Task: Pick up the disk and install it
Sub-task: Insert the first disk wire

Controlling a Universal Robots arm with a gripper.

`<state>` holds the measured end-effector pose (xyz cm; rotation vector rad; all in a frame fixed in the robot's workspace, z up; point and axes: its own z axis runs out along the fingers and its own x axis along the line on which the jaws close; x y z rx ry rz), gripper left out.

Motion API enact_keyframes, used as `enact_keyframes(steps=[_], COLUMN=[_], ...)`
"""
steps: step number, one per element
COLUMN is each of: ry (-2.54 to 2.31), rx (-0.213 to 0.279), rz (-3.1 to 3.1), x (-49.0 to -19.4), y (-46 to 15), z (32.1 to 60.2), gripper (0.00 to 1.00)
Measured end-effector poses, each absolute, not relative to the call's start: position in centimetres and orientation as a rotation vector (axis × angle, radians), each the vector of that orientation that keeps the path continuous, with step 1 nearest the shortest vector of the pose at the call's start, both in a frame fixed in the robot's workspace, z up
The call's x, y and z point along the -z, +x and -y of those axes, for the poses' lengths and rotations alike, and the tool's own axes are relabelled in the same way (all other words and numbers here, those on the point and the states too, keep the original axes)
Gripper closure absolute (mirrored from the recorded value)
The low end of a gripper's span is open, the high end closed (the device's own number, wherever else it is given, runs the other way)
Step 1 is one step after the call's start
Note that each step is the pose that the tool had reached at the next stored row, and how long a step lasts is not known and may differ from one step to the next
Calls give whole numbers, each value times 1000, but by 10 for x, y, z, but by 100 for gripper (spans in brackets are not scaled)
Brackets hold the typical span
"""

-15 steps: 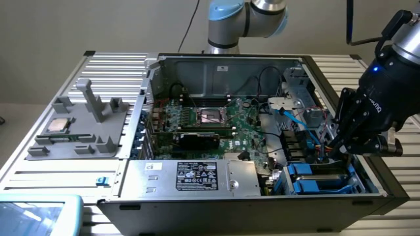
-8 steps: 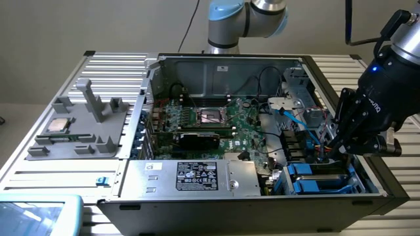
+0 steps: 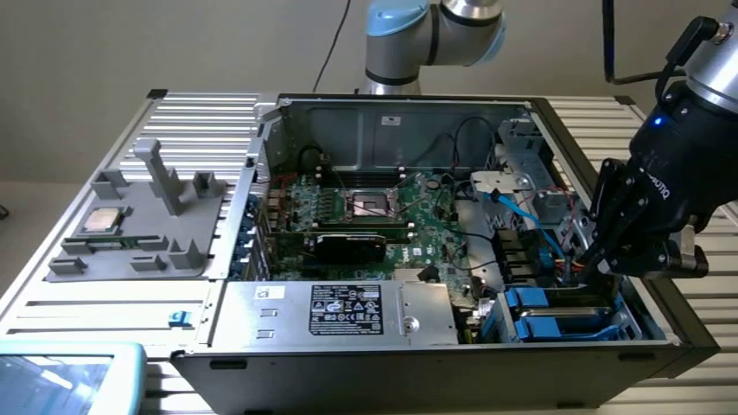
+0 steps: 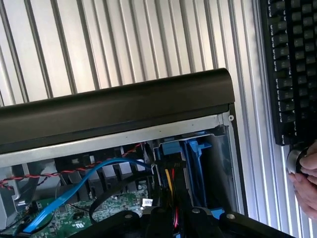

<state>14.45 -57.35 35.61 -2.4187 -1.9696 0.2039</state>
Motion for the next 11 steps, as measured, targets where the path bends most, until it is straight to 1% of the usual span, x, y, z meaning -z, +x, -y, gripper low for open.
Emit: enact_keyframes(steps=[3,9,11], ry=[-2442,-2494,-2505], rx=[-224,-283,-293], rz=[1962,1957,1952], x=[-356,-356,-356], y=[144,144,144], z=[574,574,574], gripper=[84,84,84])
